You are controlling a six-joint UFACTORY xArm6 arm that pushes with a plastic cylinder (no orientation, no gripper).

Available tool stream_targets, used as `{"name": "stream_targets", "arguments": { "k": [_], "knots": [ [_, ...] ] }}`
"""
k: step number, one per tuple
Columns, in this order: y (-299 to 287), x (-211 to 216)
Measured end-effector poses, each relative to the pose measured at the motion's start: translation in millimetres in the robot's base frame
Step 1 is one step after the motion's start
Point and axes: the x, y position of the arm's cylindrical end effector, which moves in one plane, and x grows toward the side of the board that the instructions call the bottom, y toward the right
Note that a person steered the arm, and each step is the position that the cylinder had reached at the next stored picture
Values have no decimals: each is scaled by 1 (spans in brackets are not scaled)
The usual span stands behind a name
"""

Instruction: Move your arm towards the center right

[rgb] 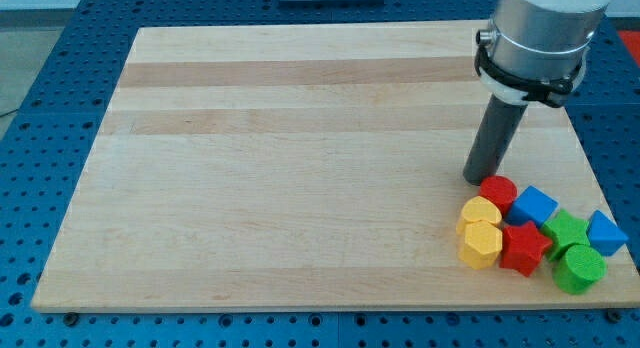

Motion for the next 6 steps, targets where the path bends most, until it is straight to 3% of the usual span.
{"name": "stream_targets", "arguments": {
  "k": [1,3,5,6],
  "knots": [
    [0,-8],
    [30,-110],
    [172,-120],
    [182,-116]
  ]
}}
